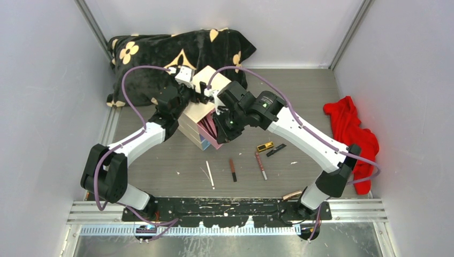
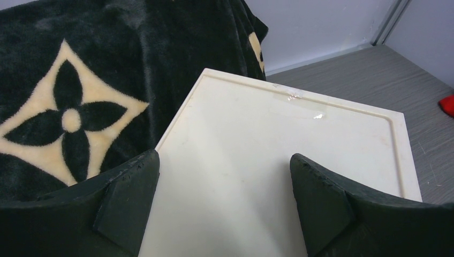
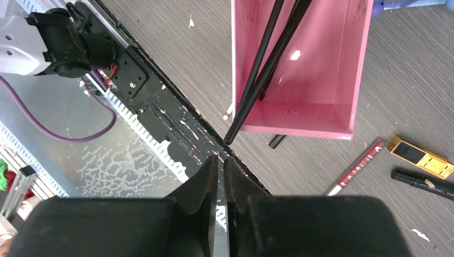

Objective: Organize the makeup
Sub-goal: Place the makeup brush in the drawer.

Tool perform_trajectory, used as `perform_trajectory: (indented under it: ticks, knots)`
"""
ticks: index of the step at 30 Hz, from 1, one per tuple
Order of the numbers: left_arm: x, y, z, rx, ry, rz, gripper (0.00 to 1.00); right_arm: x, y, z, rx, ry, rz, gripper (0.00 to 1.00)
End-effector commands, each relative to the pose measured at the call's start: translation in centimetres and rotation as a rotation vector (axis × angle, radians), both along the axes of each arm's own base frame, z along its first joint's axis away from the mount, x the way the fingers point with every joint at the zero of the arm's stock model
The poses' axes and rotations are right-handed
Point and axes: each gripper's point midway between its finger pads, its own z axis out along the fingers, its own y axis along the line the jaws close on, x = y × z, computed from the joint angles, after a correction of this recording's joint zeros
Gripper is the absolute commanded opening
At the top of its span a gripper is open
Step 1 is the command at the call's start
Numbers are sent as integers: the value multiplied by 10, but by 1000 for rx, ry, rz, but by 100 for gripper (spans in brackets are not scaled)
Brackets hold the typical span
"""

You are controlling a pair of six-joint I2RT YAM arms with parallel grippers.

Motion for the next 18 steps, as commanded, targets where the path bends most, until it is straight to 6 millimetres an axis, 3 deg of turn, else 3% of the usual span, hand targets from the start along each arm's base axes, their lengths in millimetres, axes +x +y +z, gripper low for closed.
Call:
perform_trajectory:
  ticks: [1,12,18]
  knots:
    - [-47,41,-165,167,542,114,92,4,14,13,60,-37,34,15]
    - [-47,41,-165,166,543,114,92,16,24,6,36,-62,48,15]
    - [-47,41,-165,167,543,113,92,27,27,18,44,-111,29,15]
